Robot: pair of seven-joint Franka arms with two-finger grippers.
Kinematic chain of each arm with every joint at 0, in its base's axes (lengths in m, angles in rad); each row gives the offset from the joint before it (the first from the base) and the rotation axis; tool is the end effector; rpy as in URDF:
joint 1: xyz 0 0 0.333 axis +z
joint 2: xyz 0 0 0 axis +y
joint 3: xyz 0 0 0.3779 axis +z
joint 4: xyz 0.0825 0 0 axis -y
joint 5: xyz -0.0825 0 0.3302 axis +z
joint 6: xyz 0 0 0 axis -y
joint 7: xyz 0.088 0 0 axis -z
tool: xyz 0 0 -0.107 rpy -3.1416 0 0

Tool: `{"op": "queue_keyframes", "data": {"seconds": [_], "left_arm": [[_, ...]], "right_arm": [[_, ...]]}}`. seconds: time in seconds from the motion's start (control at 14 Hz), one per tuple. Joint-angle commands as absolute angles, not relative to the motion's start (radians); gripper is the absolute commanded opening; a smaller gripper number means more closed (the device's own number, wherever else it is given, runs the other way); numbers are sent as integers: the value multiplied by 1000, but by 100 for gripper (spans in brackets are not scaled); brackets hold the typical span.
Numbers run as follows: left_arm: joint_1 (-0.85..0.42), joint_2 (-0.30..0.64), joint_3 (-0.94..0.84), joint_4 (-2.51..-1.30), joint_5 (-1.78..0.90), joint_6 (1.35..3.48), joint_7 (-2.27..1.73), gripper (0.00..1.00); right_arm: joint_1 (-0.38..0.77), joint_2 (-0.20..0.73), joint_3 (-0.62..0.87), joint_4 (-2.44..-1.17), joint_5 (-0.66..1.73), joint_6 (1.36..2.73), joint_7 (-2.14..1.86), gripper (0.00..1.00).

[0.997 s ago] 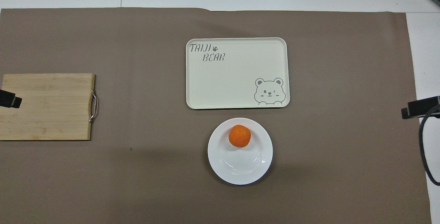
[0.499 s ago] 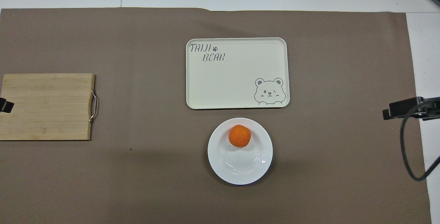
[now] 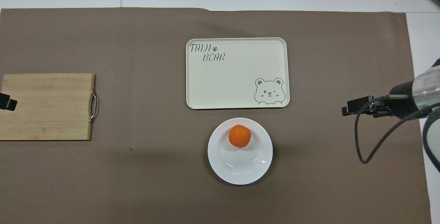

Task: Place orange and plate with both arms
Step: 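Reach the right gripper toward the white plate's rim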

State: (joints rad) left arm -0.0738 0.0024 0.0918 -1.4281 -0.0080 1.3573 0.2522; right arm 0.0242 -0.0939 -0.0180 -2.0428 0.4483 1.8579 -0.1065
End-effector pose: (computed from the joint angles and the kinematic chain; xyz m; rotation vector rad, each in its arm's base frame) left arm 0.4787 0.0075 0.7254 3.1005 -0.3669 -0.1117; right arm 0.4646 0.0362 0.5644 -2.7105 0.0487 0.0938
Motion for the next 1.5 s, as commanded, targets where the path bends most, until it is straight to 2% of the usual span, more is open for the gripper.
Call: {"op": "queue_keyframes", "data": {"seconds": [0.0,0.57,0.93,1.14,1.42], "left_arm": [[-72,-14,91,-1436,-15,1348,239,100],[-75,-14,86,-1437,-15,1347,235,100],[-71,-14,86,-1437,-15,1345,233,100],[-71,-14,86,-1437,-15,1345,233,100],[-69,-14,86,-1437,-15,1345,233,100]], "right_arm": [[17,-114,-17,-2155,563,1940,-221,100],[32,-117,-17,-2348,843,2060,-471,100],[104,-112,-17,-2442,995,2161,-561,100],[162,-92,-17,-2483,1092,2238,-597,100],[160,-51,-17,-2534,1222,2250,-754,100]]}}
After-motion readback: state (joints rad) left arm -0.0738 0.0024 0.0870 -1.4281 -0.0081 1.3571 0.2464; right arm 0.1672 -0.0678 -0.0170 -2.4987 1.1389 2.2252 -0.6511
